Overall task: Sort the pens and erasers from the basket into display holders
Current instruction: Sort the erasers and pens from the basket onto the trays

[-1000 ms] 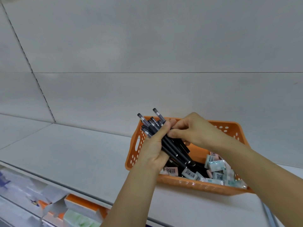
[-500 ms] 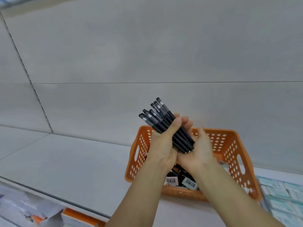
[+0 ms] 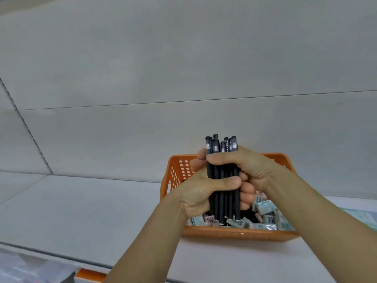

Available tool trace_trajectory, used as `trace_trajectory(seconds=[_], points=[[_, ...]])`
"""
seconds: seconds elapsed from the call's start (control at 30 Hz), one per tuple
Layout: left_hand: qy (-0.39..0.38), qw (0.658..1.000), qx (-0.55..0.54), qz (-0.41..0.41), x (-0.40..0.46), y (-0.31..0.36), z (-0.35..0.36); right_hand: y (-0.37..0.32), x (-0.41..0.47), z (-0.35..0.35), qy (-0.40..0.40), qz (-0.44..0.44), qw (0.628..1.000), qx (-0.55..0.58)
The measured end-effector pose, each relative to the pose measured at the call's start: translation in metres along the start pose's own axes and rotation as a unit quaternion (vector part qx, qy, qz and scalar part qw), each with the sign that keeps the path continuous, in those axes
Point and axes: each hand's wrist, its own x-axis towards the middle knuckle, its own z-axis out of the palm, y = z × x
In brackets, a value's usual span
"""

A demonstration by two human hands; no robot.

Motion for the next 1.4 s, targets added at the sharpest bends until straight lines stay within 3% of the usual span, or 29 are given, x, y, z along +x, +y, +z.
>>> trace_trajectory(seconds=[0.13,0.23,0.37,0.47,0.53,0.63,0.73,0.87,0.93,1.0,1.1,1.17,1.23,1.3,1.33,1.4], points=[[-0.011,1.000,-0.018,-0.003,-0.005,-0.008,-0.006,-0.001,-0.008,0.009,0.067,-0.071,0.994,-0.053],[0.051,0.989,-0.139,-0.015,-0.010,-0.018,0.004,-0.012,-0.013,0.011,0.126,-0.173,0.975,0.053],[0.166,0.899,-0.400,0.061,0.003,-0.031,0.033,-0.011,-0.020,0.016,0.194,-0.247,0.945,0.091],[0.167,0.857,-0.477,0.097,0.016,-0.028,0.048,0.014,-0.028,0.022,0.210,-0.224,0.949,0.070],[0.165,0.877,-0.440,0.100,0.024,-0.033,0.055,0.023,-0.036,0.022,0.211,-0.225,0.947,0.092],[0.156,0.934,-0.311,0.082,0.031,-0.040,0.064,0.017,-0.059,0.002,0.197,-0.227,0.952,0.064],[0.102,0.976,-0.153,0.117,0.037,-0.026,0.069,0.011,-0.093,-0.027,0.077,-0.163,0.983,-0.020],[-0.026,0.988,-0.011,0.155,0.057,-0.012,0.110,0.019,-0.144,-0.060,-0.078,-0.019,0.997,-0.008],[-0.057,0.986,-0.007,0.159,0.070,-0.019,0.140,0.021,-0.168,-0.079,-0.110,0.027,0.993,0.023],[-0.010,0.986,-0.048,0.159,0.084,-0.033,0.171,0.020,-0.193,-0.097,-0.083,0.064,0.994,0.021],[0.059,0.980,-0.099,0.164,0.107,-0.056,0.213,0.017,-0.232,-0.119,0.051,0.090,0.994,-0.044],[0.097,0.973,-0.115,0.177,0.122,-0.068,0.237,0.021,-0.256,-0.127,0.192,0.075,0.964,-0.170],[0.132,0.967,-0.129,0.177,0.137,-0.079,0.259,0.029,-0.281,-0.133,0.312,0.042,0.883,-0.347],[0.143,0.965,-0.150,0.161,0.153,-0.091,0.280,0.038,-0.305,-0.141,0.345,0.009,0.783,-0.518],[0.143,0.966,-0.155,0.147,0.161,-0.099,0.291,0.045,-0.316,-0.149,0.347,-0.007,0.754,-0.558],[0.135,0.972,-0.157,0.114,0.176,-0.116,0.317,0.054,-0.339,-0.173,0.347,0.000,0.738,-0.579]])
